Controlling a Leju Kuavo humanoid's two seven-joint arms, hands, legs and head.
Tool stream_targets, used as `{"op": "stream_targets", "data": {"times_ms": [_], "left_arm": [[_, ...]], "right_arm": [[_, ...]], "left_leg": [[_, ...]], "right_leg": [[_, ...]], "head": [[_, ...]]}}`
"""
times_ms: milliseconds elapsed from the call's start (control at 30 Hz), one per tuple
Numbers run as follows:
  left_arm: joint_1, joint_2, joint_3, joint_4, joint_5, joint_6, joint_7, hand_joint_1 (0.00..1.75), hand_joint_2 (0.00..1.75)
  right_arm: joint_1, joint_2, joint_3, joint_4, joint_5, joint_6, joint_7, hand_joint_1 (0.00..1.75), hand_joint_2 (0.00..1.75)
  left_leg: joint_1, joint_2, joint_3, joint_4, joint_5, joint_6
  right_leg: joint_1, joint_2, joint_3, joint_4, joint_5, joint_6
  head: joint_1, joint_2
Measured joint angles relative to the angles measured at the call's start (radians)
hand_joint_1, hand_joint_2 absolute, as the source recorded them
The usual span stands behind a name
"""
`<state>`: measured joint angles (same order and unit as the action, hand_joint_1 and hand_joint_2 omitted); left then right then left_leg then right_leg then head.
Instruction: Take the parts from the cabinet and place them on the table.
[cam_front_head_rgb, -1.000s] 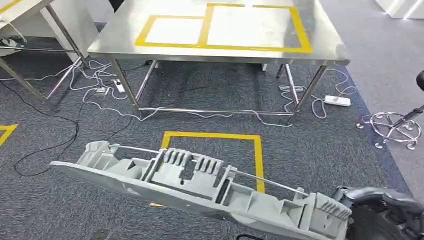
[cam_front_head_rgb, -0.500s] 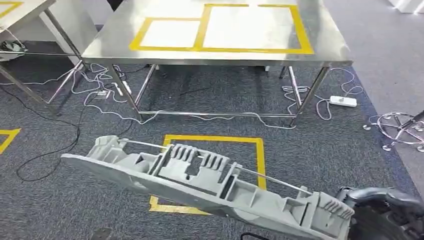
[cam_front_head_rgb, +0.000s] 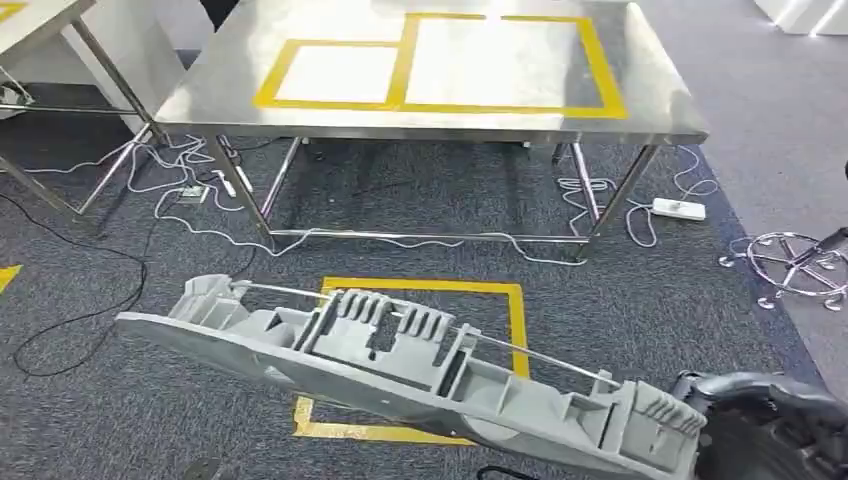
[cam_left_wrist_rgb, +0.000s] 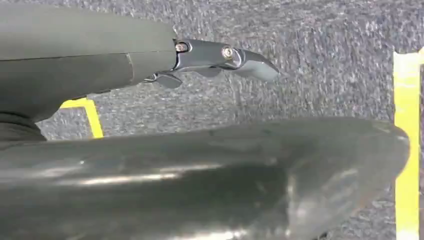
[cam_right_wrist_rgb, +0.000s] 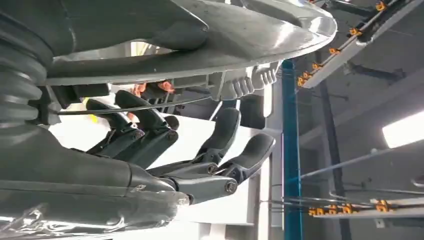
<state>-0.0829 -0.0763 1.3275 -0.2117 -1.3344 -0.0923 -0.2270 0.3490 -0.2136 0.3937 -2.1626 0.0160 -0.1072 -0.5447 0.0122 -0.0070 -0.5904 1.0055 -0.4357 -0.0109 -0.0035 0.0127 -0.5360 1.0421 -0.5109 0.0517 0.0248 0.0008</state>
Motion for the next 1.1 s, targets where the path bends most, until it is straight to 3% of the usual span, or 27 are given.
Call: {"op": "stream_targets", "data": {"times_ms": [33,100,133,167,200,233,267,300,333,367,433,500,533,567,633,667,700,733,800,833,867,933,1000,1033,1100], "left_arm": [[-0.001,0.002,0.000,0.000,0.000,0.000,0.000,0.00,0.00],[-0.001,0.002,0.000,0.000,0.000,0.000,-0.001,0.00,0.00],[0.000,0.002,0.000,0.000,0.000,0.000,-0.001,0.00,0.00],[0.001,0.002,0.000,0.000,0.000,0.000,-0.001,0.00,0.00],[0.002,0.002,0.000,0.000,0.000,0.000,-0.001,0.00,0.00],[0.002,0.002,0.000,0.000,-0.001,0.000,-0.001,0.00,0.00],[0.002,0.002,-0.001,0.000,-0.001,0.000,-0.001,0.00,0.00],[0.003,0.002,-0.002,0.000,-0.001,0.000,-0.001,0.00,0.00],[0.000,0.003,-0.002,0.000,-0.001,0.000,-0.001,0.00,0.00],[-0.001,0.003,-0.002,0.000,-0.001,0.000,-0.001,0.00,0.00],[0.000,0.003,-0.003,0.000,-0.001,0.000,-0.001,0.00,0.00],[-0.003,0.005,-0.006,0.000,-0.001,0.000,-0.001,0.00,0.00],[-0.005,0.005,-0.006,0.000,-0.001,0.000,-0.002,0.00,0.00],[-0.005,0.003,-0.006,0.000,-0.002,-0.001,-0.002,0.00,0.00],[-0.001,0.003,-0.006,0.000,-0.002,-0.001,-0.002,0.00,0.00],[0.000,0.003,-0.006,0.000,-0.002,-0.001,-0.002,0.00,0.00],[0.001,0.003,-0.006,0.000,-0.002,-0.002,-0.003,0.00,0.00],[0.002,0.004,-0.006,0.000,-0.002,-0.003,-0.004,0.00,0.00],[0.002,0.005,-0.007,0.000,-0.002,-0.004,-0.008,0.00,0.00],[0.002,0.004,-0.008,0.000,-0.002,-0.004,-0.009,0.00,0.00],[-0.001,0.004,-0.008,0.000,-0.002,-0.005,-0.010,0.00,0.00],[0.000,0.004,-0.010,0.000,-0.003,-0.006,-0.012,0.00,0.00],[0.002,0.004,-0.015,0.000,-0.003,-0.006,-0.013,0.00,0.00],[0.003,0.006,-0.016,0.000,-0.003,-0.006,-0.014,0.00,0.00],[0.001,0.006,-0.016,0.000,-0.003,-0.006,-0.017,0.00,0.00]], "right_arm": [[0.000,0.000,0.000,0.000,0.000,0.000,0.000,1.75,1.75],[0.001,0.000,0.000,0.000,0.000,0.000,0.000,1.75,1.75],[0.001,0.000,0.000,0.000,0.000,-0.001,0.000,1.75,1.75],[0.001,0.000,0.000,0.000,0.000,-0.001,0.000,1.75,1.75],[0.001,0.000,0.000,0.000,0.000,-0.001,0.000,1.75,1.75],[0.001,0.000,0.000,0.000,0.000,-0.001,0.000,1.75,1.75],[0.001,0.000,0.000,0.000,0.000,-0.001,0.000,1.75,1.75],[0.001,0.000,0.000,0.000,0.000,-0.001,0.000,1.75,1.75],[0.000,0.000,0.000,0.002,0.000,-0.001,0.000,1.75,1.75],[0.000,0.000,0.000,0.001,0.000,-0.001,0.001,1.75,1.75],[0.002,0.000,0.000,0.000,0.001,-0.003,0.001,1.75,1.75],[0.002,0.000,0.000,0.000,0.002,-0.003,0.001,1.75,1.75],[0.000,0.000,-0.001,0.000,0.002,-0.004,0.001,1.75,1.75],[0.000,0.000,-0.001,0.000,0.002,-0.005,0.001,1.75,1.75],[0.000,0.000,-0.001,0.000,0.002,-0.005,0.001,1.75,1.75],[0.001,0.000,-0.001,0.000,0.002,-0.005,0.001,1.75,1.75],[0.001,0.000,-0.001,0.000,0.002,-0.005,0.001,1.75,1.75],[0.001,0.000,-0.001,0.000,0.003,-0.005,0.001,1.75,1.75],[0.000,0.000,-0.001,0.000,0.005,-0.006,0.001,1.75,1.75],[0.000,0.000,-0.001,0.000,0.005,-0.006,0.001,1.75,1.75],[0.000,0.000,-0.001,0.000,0.005,-0.007,0.001,1.75,1.75],[0.000,0.000,-0.001,0.000,0.007,-0.007,0.001,1.75,1.75],[0.000,0.000,-0.001,0.000,0.008,-0.008,0.001,1.75,1.75],[-0.002,0.000,-0.001,0.000,0.011,-0.007,0.001,1.75,1.75],[-0.003,0.000,-0.001,0.000,0.012,-0.007,0.001,1.75,1.75]], "left_leg": [[0.000,0.000,0.006,0.000,-0.005,0.008],[-0.002,0.001,0.016,0.000,-0.017,0.012],[-0.003,0.001,0.022,0.000,-0.023,0.012],[-0.003,0.001,0.031,0.000,-0.030,0.012],[-0.003,0.000,0.042,0.000,-0.038,0.011],[-0.002,-0.001,0.055,0.000,-0.046,0.009],[-0.001,-0.002,0.072,0.000,-0.057,0.006],[-0.002,-0.002,0.080,0.000,-0.068,0.000],[-0.010,-0.003,0.083,0.004,-0.077,-0.008],[-0.010,-0.004,0.082,0.005,-0.078,-0.011],[-0.009,-0.002,0.085,-0.006,-0.079,-0.016],[-0.008,-0.001,0.090,0.001,-0.090,-0.030],[-0.009,-0.001,0.069,0.041,-0.110,-0.034],[-0.008,-0.001,0.029,0.114,-0.142,-0.037],[-0.006,-0.001,-0.079,0.285,-0.198,-0.041],[-0.006,-0.001,-0.110,0.317,-0.191,-0.042],[-0.006,-0.001,-0.116,0.304,-0.156,-0.040],[-0.006,-0.001,-0.103,0.256,-0.104,-0.037],[-0.006,-0.001,-0.041,0.092,0.009,-0.030],[-0.007,0.001,-0.026,0.049,0.016,-0.028],[-0.007,0.000,-0.011,0.016,-0.008,-0.021],[-0.008,0.000,-0.014,0.011,-0.012,-0.008],[-0.003,-0.001,0.005,0.009,-0.014,0.004],[-0.003,-0.001,0.012,0.010,-0.019,0.011],[-0.005,-0.001,0.023,0.010,-0.030,0.018]], "right_leg": [[0.000,-0.003,-0.024,0.051,-0.026,0.003],[-0.002,-0.003,-0.122,0.223,-0.099,0.009],[-0.002,-0.003,-0.166,0.291,-0.114,0.010],[-0.002,-0.003,-0.189,0.308,-0.099,0.010],[-0.002,-0.004,-0.187,0.280,-0.060,0.010],[-0.003,-0.004,-0.166,0.215,-0.004,0.008],[-0.004,-0.005,-0.131,0.117,0.065,0.007],[-0.005,-0.008,-0.101,0.031,0.112,0.005],[0.000,-0.009,-0.085,0.017,0.090,0.005],[-0.002,-0.007,-0.086,0.013,0.087,-0.006],[0.001,-0.003,-0.091,0.012,0.080,-0.017],[-0.007,-0.003,-0.080,0.003,0.077,-0.029],[-0.008,-0.005,-0.075,0.002,0.072,-0.037],[-0.008,-0.007,-0.071,0.001,0.068,-0.041],[-0.008,-0.006,-0.065,0.001,0.059,-0.045],[-0.008,-0.004,-0.060,0.002,0.054,-0.044],[-0.008,-0.003,-0.051,0.001,0.048,-0.043],[-0.008,-0.002,-0.039,0.001,0.040,-0.041],[-0.009,-0.002,-0.014,0.001,0.024,-0.034],[-0.003,-0.001,-0.017,0.002,0.015,-0.027],[0.001,0.003,-0.017,0.004,0.008,-0.021],[0.000,0.002,0.001,-0.003,0.017,-0.006],[-0.001,-0.002,0.003,-0.004,0.005,0.004],[-0.001,-0.005,-0.008,0.028,-0.010,0.006],[-0.001,-0.005,-0.090,0.171,-0.069,0.011]], "head": [[0.008,0.000],[0.010,0.000],[0.010,0.000],[0.010,0.000],[0.010,0.000],[0.011,0.000],[0.012,0.000],[0.012,0.000],[0.014,0.000],[0.015,0.000],[0.006,0.000],[0.007,0.000],[0.001,0.000],[0.000,0.000],[-0.001,0.000],[-0.001,0.000],[-0.001,0.000],[-0.001,0.000],[-0.003,0.000],[-0.004,0.000],[-0.007,0.000],[-0.003,0.000],[-0.001,0.000],[0.003,0.000],[0.005,0.000]]}}
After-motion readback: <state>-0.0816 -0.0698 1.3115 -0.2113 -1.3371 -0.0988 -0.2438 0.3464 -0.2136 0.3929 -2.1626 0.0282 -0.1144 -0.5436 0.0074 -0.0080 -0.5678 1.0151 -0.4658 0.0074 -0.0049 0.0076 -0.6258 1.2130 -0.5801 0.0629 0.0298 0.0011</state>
